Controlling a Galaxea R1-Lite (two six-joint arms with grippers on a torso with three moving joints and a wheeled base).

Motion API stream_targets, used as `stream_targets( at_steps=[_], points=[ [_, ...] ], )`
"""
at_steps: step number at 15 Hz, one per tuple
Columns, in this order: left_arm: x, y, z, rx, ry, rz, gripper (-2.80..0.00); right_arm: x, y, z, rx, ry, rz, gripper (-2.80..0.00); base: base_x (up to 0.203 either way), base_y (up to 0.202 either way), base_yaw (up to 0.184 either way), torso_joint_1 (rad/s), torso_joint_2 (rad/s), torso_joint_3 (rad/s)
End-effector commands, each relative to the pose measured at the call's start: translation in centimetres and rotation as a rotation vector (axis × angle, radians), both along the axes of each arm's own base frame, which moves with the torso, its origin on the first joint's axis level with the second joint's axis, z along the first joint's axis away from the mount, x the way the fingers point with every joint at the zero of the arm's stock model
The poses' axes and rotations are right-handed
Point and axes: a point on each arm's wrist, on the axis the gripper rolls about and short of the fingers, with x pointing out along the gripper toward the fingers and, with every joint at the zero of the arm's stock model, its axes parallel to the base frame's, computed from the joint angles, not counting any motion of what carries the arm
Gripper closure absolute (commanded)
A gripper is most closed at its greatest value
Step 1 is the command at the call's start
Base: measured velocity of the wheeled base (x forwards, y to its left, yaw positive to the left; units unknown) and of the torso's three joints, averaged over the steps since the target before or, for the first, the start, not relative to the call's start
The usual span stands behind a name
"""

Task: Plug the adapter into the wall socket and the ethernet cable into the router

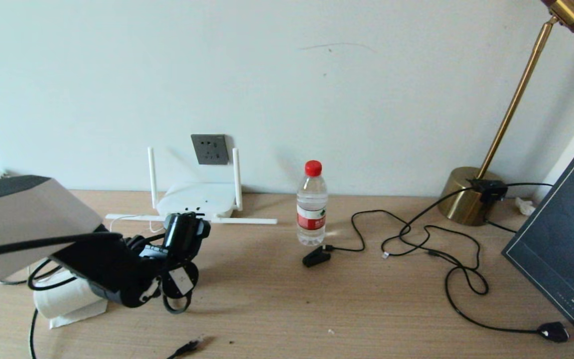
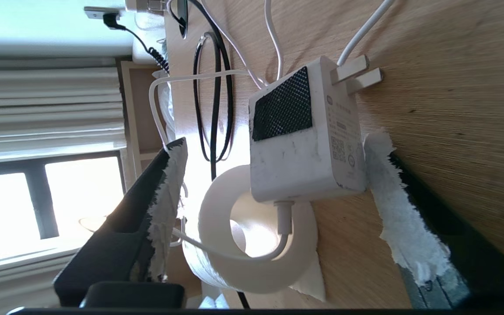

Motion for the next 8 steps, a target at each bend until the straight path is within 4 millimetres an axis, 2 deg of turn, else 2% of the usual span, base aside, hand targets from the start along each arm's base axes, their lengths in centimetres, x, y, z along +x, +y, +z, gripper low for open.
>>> stream_targets(
  at_steps=[1,8],
  points=[
    [-0.1,-0.8,-0.3,-0.008,-0.011,-0.016,-2.80,0.0,0.0,0.0,0.000,0.000,0.000,0.00,0.000,0.000,0.000,0.000,0.00,0.000],
    [-0.8,-3.3,0.4,-0.140,-0.130,-0.078,-2.80,0.0,0.0,0.0,0.000,0.000,0.000,0.00,0.000,0.000,0.000,0.000,0.00,0.000]
  ],
)
